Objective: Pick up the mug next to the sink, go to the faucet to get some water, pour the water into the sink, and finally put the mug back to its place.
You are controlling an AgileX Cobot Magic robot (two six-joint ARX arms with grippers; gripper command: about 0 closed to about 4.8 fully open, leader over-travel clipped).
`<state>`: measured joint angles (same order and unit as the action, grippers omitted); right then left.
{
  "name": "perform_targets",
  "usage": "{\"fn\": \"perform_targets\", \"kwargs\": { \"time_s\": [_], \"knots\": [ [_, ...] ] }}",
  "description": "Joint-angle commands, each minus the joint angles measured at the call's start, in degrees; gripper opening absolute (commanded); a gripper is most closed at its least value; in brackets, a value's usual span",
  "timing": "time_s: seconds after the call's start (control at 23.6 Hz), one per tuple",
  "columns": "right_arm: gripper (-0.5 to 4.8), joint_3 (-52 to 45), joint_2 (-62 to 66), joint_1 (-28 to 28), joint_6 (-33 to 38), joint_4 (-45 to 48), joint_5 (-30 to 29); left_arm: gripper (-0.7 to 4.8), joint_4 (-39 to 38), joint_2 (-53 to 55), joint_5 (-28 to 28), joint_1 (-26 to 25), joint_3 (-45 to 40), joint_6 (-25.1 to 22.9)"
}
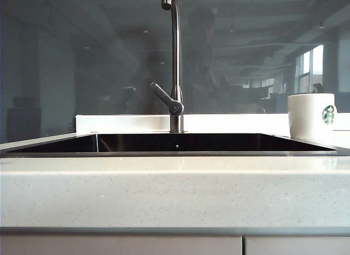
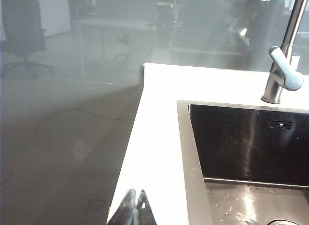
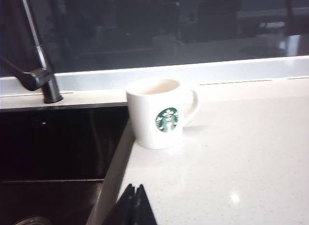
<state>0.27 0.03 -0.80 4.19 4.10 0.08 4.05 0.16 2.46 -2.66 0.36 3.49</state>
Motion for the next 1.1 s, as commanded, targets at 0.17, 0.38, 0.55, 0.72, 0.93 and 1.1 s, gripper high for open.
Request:
{"fn": "perform_targets", "kwargs": {
  "time_s": [0.17, 0.38, 0.55, 0.72, 0.93, 1.1],
  "knots": [
    [-0.08, -0.2, -0.13, -0.13, -1.9, -0.26, -1.62, -0.03, 0.72, 0.04, 0.13, -0.11, 0.22, -0.02],
    [-0.08, -0.2, -0.13, 0.0, -1.9, -1.18, -1.22, -0.03, 0.72, 0.04, 0.13, -0.11, 0.22, -0.02],
    [-0.08, -0.2, -0.13, 0.0, -1.88, -1.29, -1.18, -0.03, 0.7, 0.04, 0.13, -0.11, 0.22, -0.02],
    [-0.08, -0.2, -0.13, 0.0, -1.88, -1.31, -1.29, -0.03, 0.72, 0.04, 0.13, -0.11, 0.22, -0.02],
    [-0.08, -0.2, -0.13, 0.0, -1.86, -1.31, -1.29, -0.03, 0.72, 0.04, 0.15, -0.11, 0.22, -0.02],
    [-0.08, -0.2, -0.13, 0.0, -1.88, -1.31, -1.29, -0.03, 0.72, 0.04, 0.15, -0.11, 0.22, -0.02]
  ]
}}
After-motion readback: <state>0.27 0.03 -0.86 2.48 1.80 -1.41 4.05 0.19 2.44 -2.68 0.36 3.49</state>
